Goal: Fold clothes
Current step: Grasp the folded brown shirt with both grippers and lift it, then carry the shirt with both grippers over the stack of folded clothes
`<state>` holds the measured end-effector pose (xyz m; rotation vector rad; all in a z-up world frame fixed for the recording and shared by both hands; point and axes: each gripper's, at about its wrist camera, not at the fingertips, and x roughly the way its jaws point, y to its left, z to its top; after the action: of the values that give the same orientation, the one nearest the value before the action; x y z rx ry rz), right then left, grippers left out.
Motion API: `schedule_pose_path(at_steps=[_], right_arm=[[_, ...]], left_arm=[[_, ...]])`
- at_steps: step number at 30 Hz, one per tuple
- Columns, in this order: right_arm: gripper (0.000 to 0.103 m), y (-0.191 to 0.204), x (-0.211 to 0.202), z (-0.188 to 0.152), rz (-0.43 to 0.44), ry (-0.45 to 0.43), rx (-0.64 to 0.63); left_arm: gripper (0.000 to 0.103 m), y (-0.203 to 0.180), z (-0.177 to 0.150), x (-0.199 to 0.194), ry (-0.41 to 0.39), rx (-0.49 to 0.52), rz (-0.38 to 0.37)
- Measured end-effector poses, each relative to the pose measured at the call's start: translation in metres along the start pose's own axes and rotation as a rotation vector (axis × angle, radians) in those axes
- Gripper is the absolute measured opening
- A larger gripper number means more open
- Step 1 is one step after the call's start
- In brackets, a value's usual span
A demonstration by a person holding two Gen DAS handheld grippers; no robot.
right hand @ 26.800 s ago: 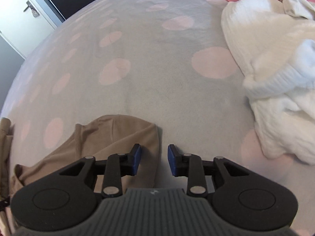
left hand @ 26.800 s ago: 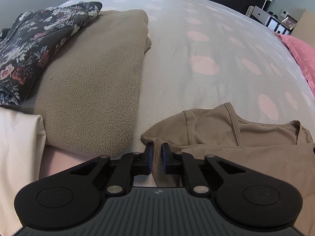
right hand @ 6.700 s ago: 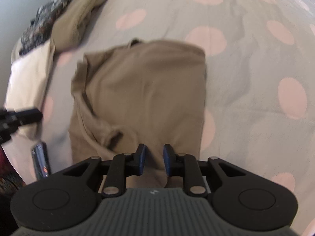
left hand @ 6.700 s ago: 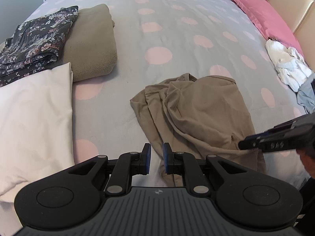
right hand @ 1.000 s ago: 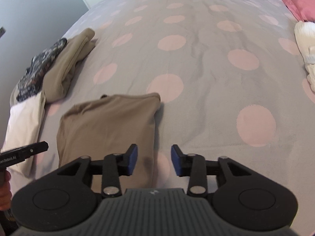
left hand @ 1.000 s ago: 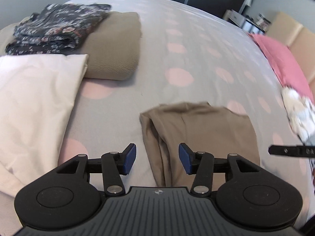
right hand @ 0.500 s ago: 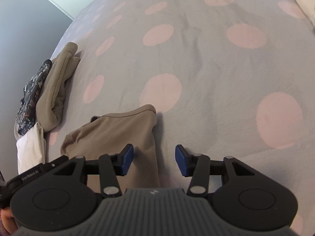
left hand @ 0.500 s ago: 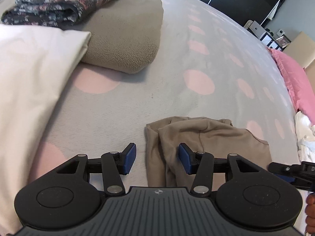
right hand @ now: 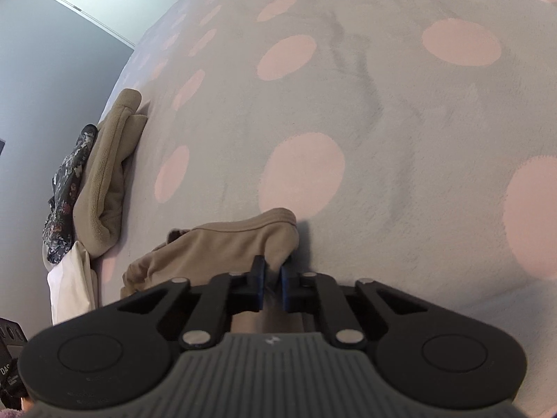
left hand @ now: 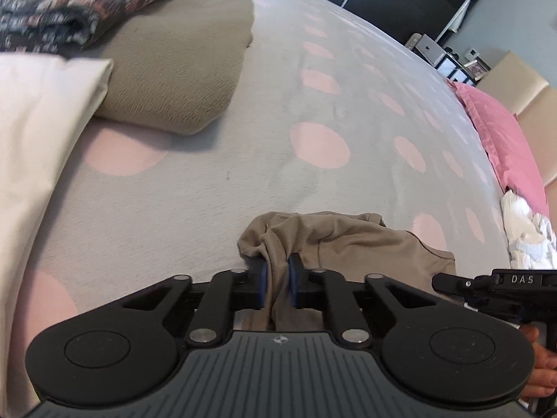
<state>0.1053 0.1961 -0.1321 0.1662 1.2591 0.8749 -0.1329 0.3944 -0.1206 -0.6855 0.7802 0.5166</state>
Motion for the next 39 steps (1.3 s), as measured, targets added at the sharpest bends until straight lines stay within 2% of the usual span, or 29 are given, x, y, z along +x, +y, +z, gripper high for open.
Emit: schedule_pose_path(at_steps=[7, 17, 25, 31, 39], right_arm=[[0.005, 0.022, -0.027, -0.003, 0.033, -0.084, -0.107], [0.005, 0.070, -0.071, -0.016, 0.141, -0.199, -0.274], [0.005, 0.125, -0.098, -0.024, 0.240, -0.274, -0.394], [0.005, 0.166, -0.102, -0.027, 0.259, -0.290, -0.466], [0.005, 0.245, -0.098, -0.013, 0.329, -0.303, -0.565]], left_arm=[[0.007, -0.010, 0.008, -0.034, -0.044, 0.049, -0.026], [0.006, -0.012, 0.000, -0.117, -0.147, 0.142, -0.011], [0.006, 0.006, -0.010, -0.173, -0.227, 0.192, -0.013], [0.006, 0.021, -0.015, -0.200, -0.268, 0.240, -0.002], [0.006, 0.048, 0.006, -0.238, -0.329, 0.211, 0.013]])
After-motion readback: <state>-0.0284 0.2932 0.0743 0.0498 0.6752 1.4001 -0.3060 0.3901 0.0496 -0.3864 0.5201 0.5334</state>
